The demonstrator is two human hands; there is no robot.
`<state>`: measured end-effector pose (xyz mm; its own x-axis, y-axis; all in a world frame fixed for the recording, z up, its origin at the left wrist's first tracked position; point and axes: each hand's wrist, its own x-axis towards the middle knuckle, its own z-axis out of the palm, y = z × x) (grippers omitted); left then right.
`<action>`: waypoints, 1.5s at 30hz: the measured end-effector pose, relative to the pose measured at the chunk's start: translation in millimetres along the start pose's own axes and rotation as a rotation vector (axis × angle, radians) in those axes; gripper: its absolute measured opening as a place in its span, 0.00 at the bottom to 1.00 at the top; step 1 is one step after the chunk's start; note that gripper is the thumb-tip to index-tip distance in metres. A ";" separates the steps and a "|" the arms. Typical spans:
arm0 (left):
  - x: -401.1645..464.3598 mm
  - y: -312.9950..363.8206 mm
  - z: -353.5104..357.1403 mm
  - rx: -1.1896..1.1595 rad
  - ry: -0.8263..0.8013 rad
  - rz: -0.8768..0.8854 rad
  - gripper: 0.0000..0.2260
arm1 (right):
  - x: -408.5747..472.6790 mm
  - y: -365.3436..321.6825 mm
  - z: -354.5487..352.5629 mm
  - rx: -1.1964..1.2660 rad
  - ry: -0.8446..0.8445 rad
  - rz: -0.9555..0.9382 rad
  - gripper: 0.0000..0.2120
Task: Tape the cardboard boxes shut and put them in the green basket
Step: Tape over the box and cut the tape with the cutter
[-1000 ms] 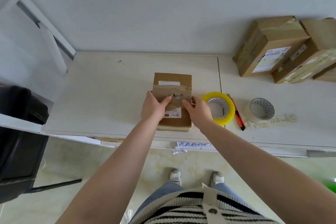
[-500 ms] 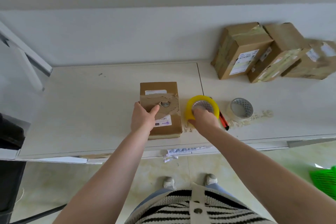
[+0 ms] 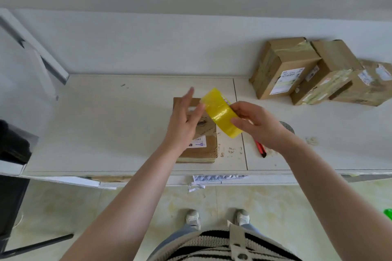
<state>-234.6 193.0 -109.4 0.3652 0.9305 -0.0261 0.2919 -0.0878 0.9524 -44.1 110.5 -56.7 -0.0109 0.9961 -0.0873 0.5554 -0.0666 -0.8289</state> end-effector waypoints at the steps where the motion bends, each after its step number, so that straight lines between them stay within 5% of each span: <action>1: -1.9 6.8 -0.6 -0.077 -0.033 0.018 0.27 | 0.4 -3.9 1.8 -0.023 -0.020 -0.023 0.08; 7: -14.6 16.2 -5.9 -0.016 0.218 0.165 0.11 | 5.2 -8.7 9.8 -0.160 0.003 -0.099 0.10; 11: -15.6 21.8 -12.8 -0.010 0.289 0.058 0.03 | 6.6 -7.7 13.4 -0.241 -0.013 -0.102 0.10; 17: -15.6 45.3 -34.9 -0.368 0.200 -0.012 0.10 | 21.5 -7.9 2.1 -0.378 0.120 0.007 0.11; 22: -14.0 42.2 -47.2 -0.561 -0.007 -0.222 0.07 | 34.3 -14.7 -3.5 -0.484 0.134 0.042 0.18; 34: -0.6 19.7 -66.8 -1.065 -0.303 -0.521 0.11 | 52.6 -21.3 5.0 -0.531 0.082 0.096 0.19; 40: 8.5 19.3 -64.3 -0.782 -0.310 -0.551 0.11 | 57.4 -21.5 7.1 -0.558 0.050 0.094 0.21; 45: 15.0 15.6 -56.8 -0.307 -0.010 -0.239 0.02 | 62.4 -17.7 7.1 -0.629 0.005 0.121 0.26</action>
<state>-274.8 225.8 -77.7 0.3279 0.9081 -0.2603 0.0922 0.2435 0.9655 -60.5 173.4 -51.4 0.0851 0.9841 -0.1560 0.9344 -0.1332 -0.3305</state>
